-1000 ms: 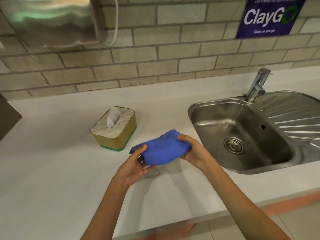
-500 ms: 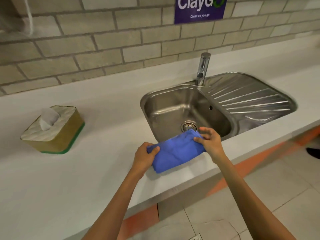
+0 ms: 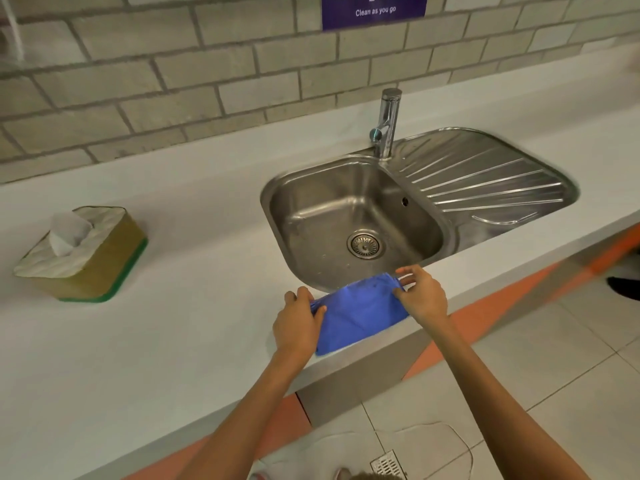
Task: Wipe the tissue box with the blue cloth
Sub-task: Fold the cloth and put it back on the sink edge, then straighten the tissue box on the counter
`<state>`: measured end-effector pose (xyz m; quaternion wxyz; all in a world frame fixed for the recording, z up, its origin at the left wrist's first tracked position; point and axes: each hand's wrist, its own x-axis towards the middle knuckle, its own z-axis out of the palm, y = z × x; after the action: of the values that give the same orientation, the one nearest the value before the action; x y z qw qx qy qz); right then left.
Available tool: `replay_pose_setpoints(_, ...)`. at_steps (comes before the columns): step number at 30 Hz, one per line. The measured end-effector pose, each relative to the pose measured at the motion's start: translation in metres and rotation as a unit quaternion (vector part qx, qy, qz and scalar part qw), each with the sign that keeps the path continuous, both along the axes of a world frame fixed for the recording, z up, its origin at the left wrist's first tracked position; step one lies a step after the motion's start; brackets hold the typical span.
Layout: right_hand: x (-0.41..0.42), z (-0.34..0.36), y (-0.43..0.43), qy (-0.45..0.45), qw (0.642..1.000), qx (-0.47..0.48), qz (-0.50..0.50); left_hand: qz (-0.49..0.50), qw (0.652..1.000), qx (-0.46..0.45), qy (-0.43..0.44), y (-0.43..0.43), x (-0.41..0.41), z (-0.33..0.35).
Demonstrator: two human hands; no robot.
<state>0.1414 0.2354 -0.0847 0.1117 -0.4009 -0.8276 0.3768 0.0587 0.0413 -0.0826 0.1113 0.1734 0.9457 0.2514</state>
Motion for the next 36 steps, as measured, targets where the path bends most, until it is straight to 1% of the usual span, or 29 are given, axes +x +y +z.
replay_pose_setpoints(1,0.000,0.000,-0.001,0.001,1.000,0.016,0.006,0.001,1.000,-0.018,0.016,-0.001,0.000,-0.001)
replay_pose_setpoints(3,-0.003,0.003,-0.002,0.000,0.999,0.043,0.016,0.003,0.999,-0.025,0.042,-0.004,-0.001,-0.003)
replay_pose_setpoints(9,-0.021,0.018,-0.018,0.008,0.998,0.055,0.043,0.028,0.998,0.020,0.057,-0.009,-0.012,0.001)
replay_pose_setpoints(11,-0.031,0.024,-0.027,0.029,0.997,0.047,0.059,0.042,0.997,0.046,0.044,-0.012,-0.019,0.006)
replay_pose_setpoints(13,-0.044,0.029,-0.037,0.054,0.995,0.032,0.080,0.060,0.994,0.087,0.010,-0.017,-0.028,0.012)
replay_pose_setpoints(17,-0.079,0.042,-0.067,0.087,0.989,-0.037,0.117,0.114,0.978,0.168,-0.054,-0.037,-0.050,0.026)
replay_pose_setpoints(20,-0.109,0.051,-0.097,0.118,0.978,-0.077,0.151,0.161,0.955,0.233,-0.087,-0.064,-0.068,0.037)
replay_pose_setpoints(23,-0.141,0.059,-0.131,0.127,0.967,-0.103,0.196,0.216,0.917,0.314,-0.116,-0.099,-0.086,0.049)
replay_pose_setpoints(28,-0.194,0.065,-0.187,0.102,0.949,-0.141,0.264,0.308,0.848,0.412,-0.124,-0.164,-0.116,0.062)
replay_pose_setpoints(30,-0.212,0.067,-0.208,0.093,0.945,-0.152,0.276,0.341,0.827,0.431,-0.121,-0.188,-0.127,0.064)
replay_pose_setpoints(33,-0.236,0.067,-0.236,0.081,0.941,-0.167,0.285,0.383,0.804,0.440,-0.114,-0.221,-0.144,0.063)
replay_pose_setpoints(36,-0.259,0.064,-0.259,0.072,0.938,-0.187,0.284,0.415,0.781,0.450,-0.126,-0.245,-0.158,0.058)
